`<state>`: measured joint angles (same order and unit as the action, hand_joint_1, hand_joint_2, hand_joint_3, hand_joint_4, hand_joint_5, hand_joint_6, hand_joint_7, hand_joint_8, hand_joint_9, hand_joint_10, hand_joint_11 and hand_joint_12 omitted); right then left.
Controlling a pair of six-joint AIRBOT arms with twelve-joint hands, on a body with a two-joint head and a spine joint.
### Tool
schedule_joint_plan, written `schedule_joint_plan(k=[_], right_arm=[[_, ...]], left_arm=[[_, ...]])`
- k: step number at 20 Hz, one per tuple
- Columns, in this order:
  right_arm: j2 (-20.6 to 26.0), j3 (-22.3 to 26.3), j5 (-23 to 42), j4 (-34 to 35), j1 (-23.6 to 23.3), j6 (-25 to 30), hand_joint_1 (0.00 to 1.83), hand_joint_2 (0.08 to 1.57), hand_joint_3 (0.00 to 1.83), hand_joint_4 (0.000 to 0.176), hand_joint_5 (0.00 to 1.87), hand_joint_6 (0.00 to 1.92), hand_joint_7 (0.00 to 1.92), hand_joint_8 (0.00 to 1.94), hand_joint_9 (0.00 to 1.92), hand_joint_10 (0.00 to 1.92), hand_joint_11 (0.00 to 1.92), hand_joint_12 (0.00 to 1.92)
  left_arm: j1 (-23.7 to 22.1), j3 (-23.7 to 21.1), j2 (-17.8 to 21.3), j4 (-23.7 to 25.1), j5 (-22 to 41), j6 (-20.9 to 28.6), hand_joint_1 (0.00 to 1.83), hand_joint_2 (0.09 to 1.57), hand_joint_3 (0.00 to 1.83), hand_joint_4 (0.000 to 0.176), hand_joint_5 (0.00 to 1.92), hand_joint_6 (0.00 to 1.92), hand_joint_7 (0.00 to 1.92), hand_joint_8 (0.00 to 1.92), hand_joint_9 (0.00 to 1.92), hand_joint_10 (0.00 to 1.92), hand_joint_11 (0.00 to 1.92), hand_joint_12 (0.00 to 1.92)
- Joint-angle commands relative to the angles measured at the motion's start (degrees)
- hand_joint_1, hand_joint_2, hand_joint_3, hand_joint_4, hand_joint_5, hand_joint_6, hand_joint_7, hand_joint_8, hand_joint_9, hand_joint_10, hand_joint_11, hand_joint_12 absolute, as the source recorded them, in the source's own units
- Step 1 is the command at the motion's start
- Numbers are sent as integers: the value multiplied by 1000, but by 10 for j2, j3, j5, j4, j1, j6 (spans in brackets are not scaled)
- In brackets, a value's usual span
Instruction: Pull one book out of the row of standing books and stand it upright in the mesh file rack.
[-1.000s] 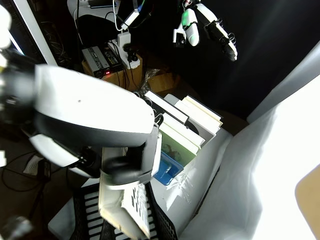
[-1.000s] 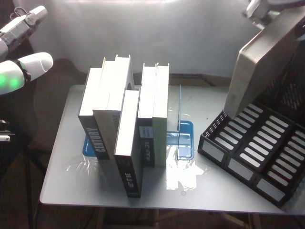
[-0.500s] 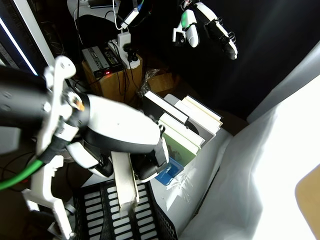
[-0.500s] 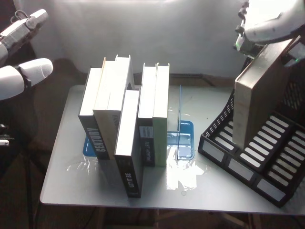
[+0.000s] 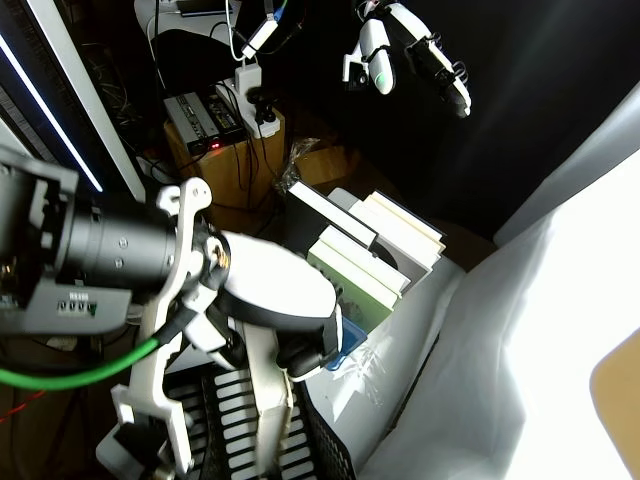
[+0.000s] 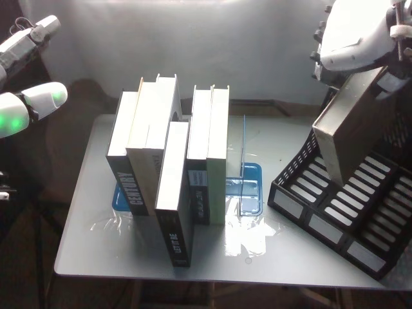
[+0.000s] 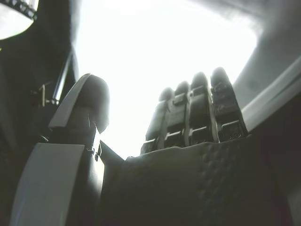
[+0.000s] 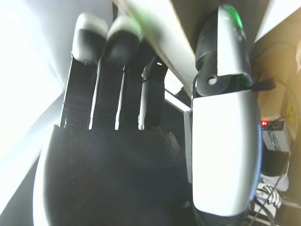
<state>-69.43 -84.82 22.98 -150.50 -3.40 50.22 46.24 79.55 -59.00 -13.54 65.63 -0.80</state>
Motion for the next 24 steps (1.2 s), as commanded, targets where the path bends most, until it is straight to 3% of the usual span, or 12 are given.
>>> schedule_joint_plan(k=[1, 2, 5, 8, 11, 12, 15, 17, 19, 20, 22, 24], right_arm=[[6, -6, -46, -9, -2, 9, 1349, 1195, 2, 0, 803, 1035, 814, 1330, 784, 1574, 835, 1811], [4, -12, -47, -13, 1, 16, 1365, 1178, 0, 0, 890, 826, 829, 1330, 830, 1575, 863, 1823], [-2, -29, -53, -22, 7, 32, 1248, 1170, 1, 0, 869, 939, 919, 1389, 1012, 1534, 1009, 1765], [-9, -44, -58, -27, 11, 40, 1238, 1181, 2, 0, 837, 1027, 905, 1391, 866, 1474, 777, 1745], [-14, -58, -59, -48, 15, 64, 1231, 1175, 0, 0, 850, 1036, 913, 1352, 851, 1473, 761, 1768], [-18, -66, -60, -51, 17, 68, 1191, 1231, 13, 0, 759, 1170, 792, 1537, 700, 1637, 641, 1913], [-25, -81, -64, -59, 23, 84, 1194, 1242, 9, 0, 749, 1174, 772, 1571, 670, 1635, 605, 1921], [-28, -85, -70, -77, 28, 97, 1335, 1221, 0, 0, 741, 1269, 823, 1280, 675, 1555, 435, 1747], [-30, -87, -74, -82, 34, 99, 1337, 1223, 0, 0, 724, 1349, 832, 1218, 657, 1538, 296, 1730], [-30, -87, -76, -86, 37, 99, 1142, 1156, 0, 0, 394, 590, 485, 303, 323, 760, 11, 1553], [-32, -87, -78, -90, 40, 99, 1087, 1132, 0, 0, 271, 379, 356, 56, 131, 734, 0, 1438], [-32, -89, -80, -92, 47, 99, 1118, 1089, 0, 0, 166, 239, 186, 7, 19, 555, 0, 1092]], left_arm=[[0, 1, 11, -17, 77, 3, 528, 1398, 1, 0, 21, 1, 0, 0, 0, 0, 0, 0], [0, 1, 11, -18, 77, 3, 584, 1387, 0, 0, 27, 3, 0, 0, 0, 0, 0, 0], [2, 1, 11, -18, 77, 3, 607, 1386, 0, 0, 25, 0, 0, 0, 0, 0, 0, 0], [4, 3, 9, -18, 79, 3, 658, 1382, 0, 0, 47, 6, 15, 5, 0, 0, 0, 0], [4, 4, 9, -19, 82, 3, 669, 1379, 0, 0, 49, 6, 16, 5, 0, 0, 0, 0], [4, 5, 8, -19, 83, 3, 687, 1370, 0, 0, 47, 3, 17, 3, 0, 0, 0, 0], [6, 6, 6, -20, 86, 3, 684, 1368, 0, 0, 45, 1, 14, 2, 0, 0, 0, 0], [7, 7, 6, -22, 88, 3, 683, 1377, 0, 0, 48, 3, 9, 2, 0, 0, 0, 0], [10, 7, 6, -24, 90, 3, 650, 1383, 2, 0, 39, 2, 3, 1, 0, 0, 0, 0], [11, 7, 6, -26, 92, 3, 691, 1377, 0, 0, 45, 3, 10, 3, 0, 0, 0, 0], [12, 7, 5, -27, 93, 3, 693, 1372, 0, 0, 45, 2, 14, 4, 0, 0, 0, 0], [14, 7, 5, -28, 95, 3, 675, 1375, 0, 0, 37, 2, 8, 1, 0, 0, 0, 0]])
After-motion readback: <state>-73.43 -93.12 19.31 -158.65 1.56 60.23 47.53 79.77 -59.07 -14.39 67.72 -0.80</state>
